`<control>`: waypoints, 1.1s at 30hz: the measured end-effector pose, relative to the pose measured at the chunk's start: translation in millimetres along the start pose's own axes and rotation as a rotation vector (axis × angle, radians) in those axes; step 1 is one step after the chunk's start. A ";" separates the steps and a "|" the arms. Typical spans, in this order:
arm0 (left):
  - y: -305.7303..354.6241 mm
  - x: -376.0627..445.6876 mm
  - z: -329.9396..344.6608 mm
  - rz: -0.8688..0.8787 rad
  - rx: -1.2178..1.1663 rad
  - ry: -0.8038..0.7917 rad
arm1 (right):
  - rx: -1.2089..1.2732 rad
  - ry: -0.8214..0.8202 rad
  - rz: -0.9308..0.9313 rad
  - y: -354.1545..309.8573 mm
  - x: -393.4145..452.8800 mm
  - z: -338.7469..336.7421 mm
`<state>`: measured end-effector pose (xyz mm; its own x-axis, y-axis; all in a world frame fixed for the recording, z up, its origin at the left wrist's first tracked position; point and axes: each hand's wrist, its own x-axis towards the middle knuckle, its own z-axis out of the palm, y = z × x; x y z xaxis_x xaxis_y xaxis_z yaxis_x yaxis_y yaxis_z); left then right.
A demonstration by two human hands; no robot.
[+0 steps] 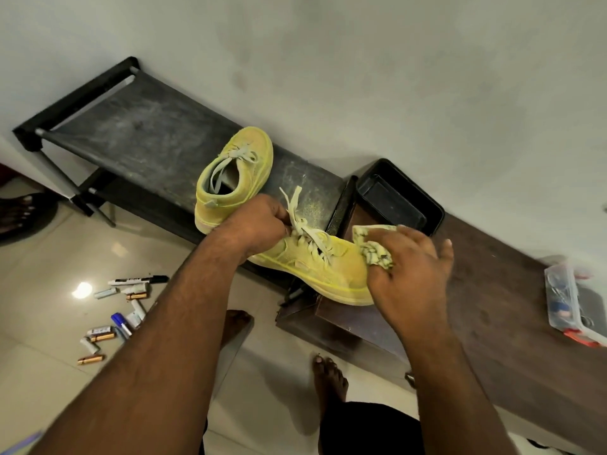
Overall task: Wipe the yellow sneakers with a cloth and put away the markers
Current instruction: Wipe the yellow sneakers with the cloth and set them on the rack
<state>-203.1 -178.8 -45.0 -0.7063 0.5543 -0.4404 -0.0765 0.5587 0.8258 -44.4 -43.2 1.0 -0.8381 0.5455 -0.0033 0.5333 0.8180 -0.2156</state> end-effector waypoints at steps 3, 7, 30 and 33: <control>0.8 -0.2 1.8 0.000 0.003 0.014 | -0.073 -0.169 -0.036 -11.3 7.5 15.9; 1.9 0.7 3.5 -0.002 0.013 0.051 | -0.106 -0.180 -0.033 -13.6 1.6 15.8; 3.1 -4.7 -4.8 0.043 0.072 0.000 | 0.177 -0.012 0.082 0.5 -8.8 3.0; 3.6 -5.1 -5.2 0.043 0.058 -0.012 | 0.138 0.003 0.068 -0.2 1.4 12.1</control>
<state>-203.4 -182.8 -37.9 -0.6994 0.5860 -0.4093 -0.0049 0.5687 0.8225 -47.1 -44.8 -10.8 -0.8003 0.5993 -0.0200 0.5676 0.7464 -0.3474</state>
